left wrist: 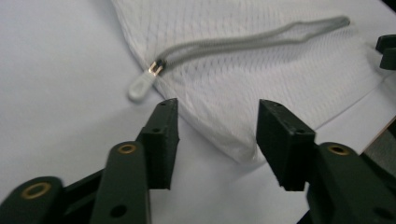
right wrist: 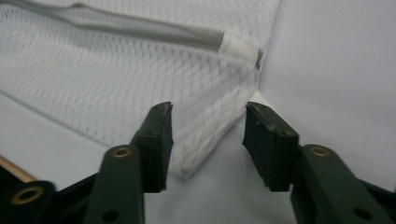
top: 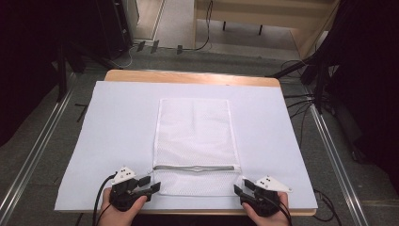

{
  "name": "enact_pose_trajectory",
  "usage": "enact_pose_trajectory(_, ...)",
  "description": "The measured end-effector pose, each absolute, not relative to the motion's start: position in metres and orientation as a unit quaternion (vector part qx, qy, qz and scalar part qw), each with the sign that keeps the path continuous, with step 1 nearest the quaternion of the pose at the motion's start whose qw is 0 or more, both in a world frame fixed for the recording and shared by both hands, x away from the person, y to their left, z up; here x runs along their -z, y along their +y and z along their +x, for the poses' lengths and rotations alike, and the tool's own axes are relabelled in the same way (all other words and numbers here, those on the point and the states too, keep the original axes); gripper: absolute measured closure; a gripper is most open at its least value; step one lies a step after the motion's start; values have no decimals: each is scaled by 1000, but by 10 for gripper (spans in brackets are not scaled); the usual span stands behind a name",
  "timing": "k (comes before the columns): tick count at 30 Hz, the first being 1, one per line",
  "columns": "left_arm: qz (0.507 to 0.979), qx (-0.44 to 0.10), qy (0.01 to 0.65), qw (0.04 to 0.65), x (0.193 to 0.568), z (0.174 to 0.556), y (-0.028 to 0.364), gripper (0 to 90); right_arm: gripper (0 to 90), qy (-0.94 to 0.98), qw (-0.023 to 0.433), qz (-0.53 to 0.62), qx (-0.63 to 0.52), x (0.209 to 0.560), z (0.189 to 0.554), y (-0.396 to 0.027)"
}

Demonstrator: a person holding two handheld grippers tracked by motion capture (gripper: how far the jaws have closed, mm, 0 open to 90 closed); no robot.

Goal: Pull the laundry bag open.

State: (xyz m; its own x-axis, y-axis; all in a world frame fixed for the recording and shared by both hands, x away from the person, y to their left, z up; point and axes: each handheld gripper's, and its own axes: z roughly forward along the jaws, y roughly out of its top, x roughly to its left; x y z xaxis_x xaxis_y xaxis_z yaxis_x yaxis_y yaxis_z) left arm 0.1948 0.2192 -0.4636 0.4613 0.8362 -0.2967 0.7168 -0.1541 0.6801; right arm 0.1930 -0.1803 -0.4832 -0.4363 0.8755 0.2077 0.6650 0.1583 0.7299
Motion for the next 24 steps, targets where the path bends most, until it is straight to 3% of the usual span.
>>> enact_pose_trajectory(5, 771, -62, 500, 388, 468, 198, 219, 772, 870, 749, 130, 513, -399, 485, 191, -185)
enact_pose_trajectory(7, 774, -54, 498, 388, 468, 198, 220, 866, 887, 750, 129, 512, -399, 485, 191, -185)
enact_pose_trajectory(11, 774, -52, 497, 390, 468, 198, 220, 887, 871, 755, 129, 505, -398, 485, 190, -186)
enact_pose_trajectory(13, 773, -59, 490, 399, 468, 199, 222, 751, 703, 750, 147, 500, -407, 483, 191, -188)
enact_pose_trajectory(14, 773, -59, 490, 399, 468, 199, 222, 665, 703, 750, 147, 500, -407, 483, 191, -188)
enact_pose_trajectory(15, 764, -75, 488, 416, 465, 199, 227, 582, 602, 742, 160, 498, -420, 479, 193, -193)
enact_pose_trajectory(17, 756, -100, 491, 421, 463, 200, 233, 426, 508, 735, 167, 493, -434, 475, 197, -201)
enact_pose_trajectory(18, 756, -100, 491, 421, 463, 200, 233, 359, 508, 735, 167, 493, -434, 475, 197, -201)
enact_pose_trajectory(19, 751, -119, 492, 425, 462, 202, 239, 321, 443, 731, 171, 492, -440, 472, 201, -209)
enact_pose_trajectory(24, 733, -140, 504, 435, 460, 210, 258, 173, 302, 717, 201, 502, -440, 469, 211, -230)
